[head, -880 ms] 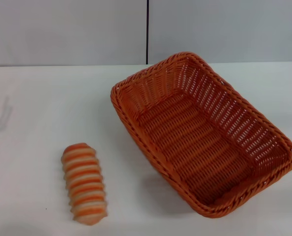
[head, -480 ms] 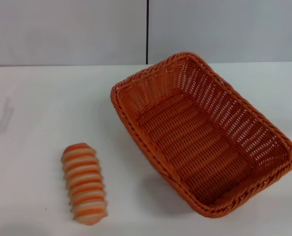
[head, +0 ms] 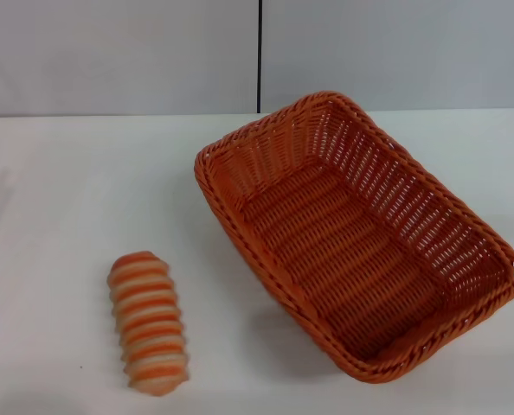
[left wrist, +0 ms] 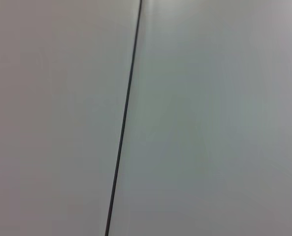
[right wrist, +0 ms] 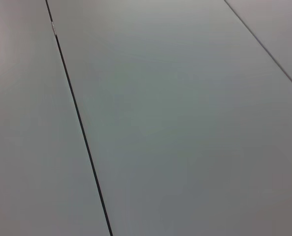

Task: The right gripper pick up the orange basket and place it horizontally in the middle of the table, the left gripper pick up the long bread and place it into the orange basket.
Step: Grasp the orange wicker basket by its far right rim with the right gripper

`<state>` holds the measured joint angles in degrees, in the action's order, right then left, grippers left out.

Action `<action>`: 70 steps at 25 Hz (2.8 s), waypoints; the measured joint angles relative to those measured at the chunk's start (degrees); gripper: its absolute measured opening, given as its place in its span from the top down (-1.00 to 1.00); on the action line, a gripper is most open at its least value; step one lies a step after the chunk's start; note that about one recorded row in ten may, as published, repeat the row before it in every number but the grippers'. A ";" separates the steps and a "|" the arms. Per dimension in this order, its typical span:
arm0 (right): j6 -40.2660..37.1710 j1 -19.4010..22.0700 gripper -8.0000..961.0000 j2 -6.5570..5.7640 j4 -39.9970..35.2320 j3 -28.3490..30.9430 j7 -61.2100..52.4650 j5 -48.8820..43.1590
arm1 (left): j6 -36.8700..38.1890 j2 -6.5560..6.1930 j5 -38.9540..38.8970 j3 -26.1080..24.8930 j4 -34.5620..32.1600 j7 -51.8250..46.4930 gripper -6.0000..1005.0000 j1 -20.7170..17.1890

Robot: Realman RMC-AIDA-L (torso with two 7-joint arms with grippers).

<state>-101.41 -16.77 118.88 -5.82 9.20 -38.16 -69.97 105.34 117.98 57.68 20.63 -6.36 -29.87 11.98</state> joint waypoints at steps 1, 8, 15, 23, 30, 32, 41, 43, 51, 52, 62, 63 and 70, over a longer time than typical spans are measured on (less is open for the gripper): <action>-0.01 0.09 -0.46 0.00 -0.01 -0.01 -0.06 0.00 | -0.53 -0.03 0.00 0.34 -2.43 -2.83 -0.54 -0.40; -0.68 0.90 -0.46 -0.13 -2.78 -2.75 -2.53 -0.34 | -8.80 -0.03 0.05 4.22 -16.11 -16.77 -0.53 -3.23; 6.91 1.31 -0.45 -0.27 -24.38 -10.92 -29.68 -7.08 | -10.63 0.04 0.06 3.97 -14.98 -14.35 -0.53 -3.13; 14.00 -4.56 -0.45 -2.82 -58.24 -22.20 -78.77 -40.57 | -11.11 0.24 0.02 4.29 -10.50 -9.01 -0.52 -2.37; 5.95 -13.00 -0.45 -5.57 -67.35 -29.13 -96.74 -62.33 | -10.42 0.27 -0.28 4.26 -4.79 -4.11 -0.51 -1.92; 2.93 -16.24 -0.45 -6.33 -67.71 -32.16 -99.14 -68.58 | -9.96 0.32 -0.30 4.24 -3.99 -3.52 -0.51 -1.71; -3.53 -24.13 -0.45 -7.63 -66.43 -43.33 -104.43 -79.72 | -8.57 0.41 -0.16 4.27 -3.02 -3.33 -0.50 -1.63; -4.64 -25.66 -0.45 -7.99 -66.36 -43.45 -105.03 -82.12 | -8.56 0.38 -0.20 4.21 -1.94 -3.32 -0.50 -1.52; -6.69 -29.68 -0.44 -8.82 -60.25 -43.64 -105.50 -83.72 | -9.12 0.32 -0.05 4.02 -1.04 -3.20 -0.49 -0.63; -6.08 -29.98 -0.44 -8.83 -58.67 -43.64 -105.50 -83.67 | -9.12 0.28 -0.03 4.03 -1.03 -3.19 -0.49 -0.58; 4.74 -30.95 -0.44 -7.05 -46.11 -47.44 -103.85 -78.24 | -9.14 0.23 -0.04 4.01 -1.07 -2.39 -0.48 -0.37; 5.40 -30.96 -0.44 -6.94 -45.41 -47.87 -103.71 -77.22 | -9.14 0.23 -0.06 4.01 -1.06 -2.39 -0.48 -0.37; 9.66 -33.18 -0.44 -6.67 -38.32 -50.37 -103.66 -76.35 | -9.19 0.16 -0.38 3.90 -1.21 -2.38 -0.47 -0.71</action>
<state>-91.76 -49.95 112.22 -44.15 -41.17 -141.83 -146.32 96.15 118.15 57.31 24.53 -7.57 -32.25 11.27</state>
